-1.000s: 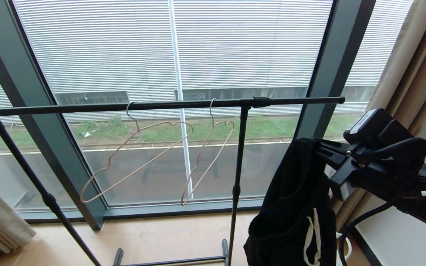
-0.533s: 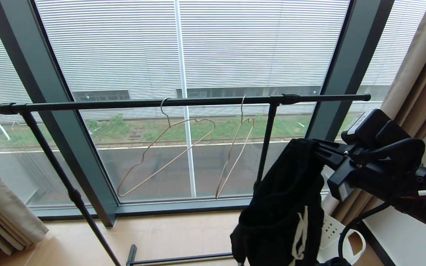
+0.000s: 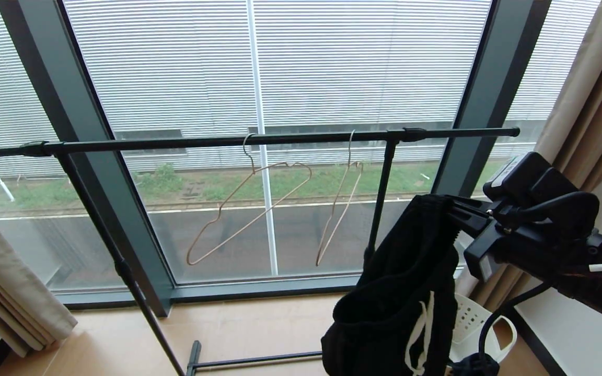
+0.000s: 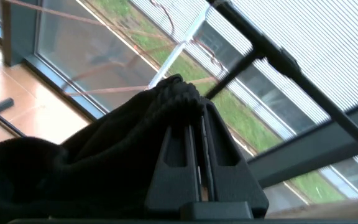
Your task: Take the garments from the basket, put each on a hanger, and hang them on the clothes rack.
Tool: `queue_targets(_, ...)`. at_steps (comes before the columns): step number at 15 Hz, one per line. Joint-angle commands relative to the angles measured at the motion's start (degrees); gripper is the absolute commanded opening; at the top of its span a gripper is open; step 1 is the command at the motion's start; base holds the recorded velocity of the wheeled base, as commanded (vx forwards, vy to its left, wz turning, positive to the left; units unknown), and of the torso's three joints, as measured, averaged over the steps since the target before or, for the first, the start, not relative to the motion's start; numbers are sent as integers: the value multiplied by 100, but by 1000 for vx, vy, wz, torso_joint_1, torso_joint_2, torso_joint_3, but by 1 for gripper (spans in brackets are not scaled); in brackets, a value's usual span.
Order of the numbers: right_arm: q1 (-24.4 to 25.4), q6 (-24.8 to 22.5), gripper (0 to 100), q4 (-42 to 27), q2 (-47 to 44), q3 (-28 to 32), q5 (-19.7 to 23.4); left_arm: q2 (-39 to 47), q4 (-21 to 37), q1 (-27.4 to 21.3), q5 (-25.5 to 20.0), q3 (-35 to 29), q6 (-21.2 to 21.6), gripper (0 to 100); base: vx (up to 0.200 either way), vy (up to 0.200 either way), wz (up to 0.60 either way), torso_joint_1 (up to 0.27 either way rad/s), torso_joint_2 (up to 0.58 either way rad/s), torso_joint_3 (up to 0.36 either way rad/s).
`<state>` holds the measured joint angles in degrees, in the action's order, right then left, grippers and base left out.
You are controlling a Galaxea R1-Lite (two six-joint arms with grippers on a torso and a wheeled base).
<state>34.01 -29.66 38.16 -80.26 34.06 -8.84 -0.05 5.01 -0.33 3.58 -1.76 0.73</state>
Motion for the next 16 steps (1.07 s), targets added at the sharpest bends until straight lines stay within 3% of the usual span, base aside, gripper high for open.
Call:
queue_targets(1,-53,-5,0,16,-7,-5,5,5,0,-2,11,0,-3,100,0,0,-600,-7,-2,2)
queue_targets(4,-53,-5,0,16,2,-5,5,5,0,-2,11,9,-3,100,0,0,-200,154,-292,-142)
queue_targets(10,-53,-101,0,16,2,-49,22,5,0,-2,20,9,-3,100,0,0,0,9,-24,-11)
queue_targets(13,-53,-93,0,16,2,-31,14,5,0,-2,20,9,-3,100,0,0,600,9,1,1)
queue_targets(16,-53,-93,0,16,2,-22,5,5,0,-2,20,9,-3,100,0,0,0,85,-142,-86)
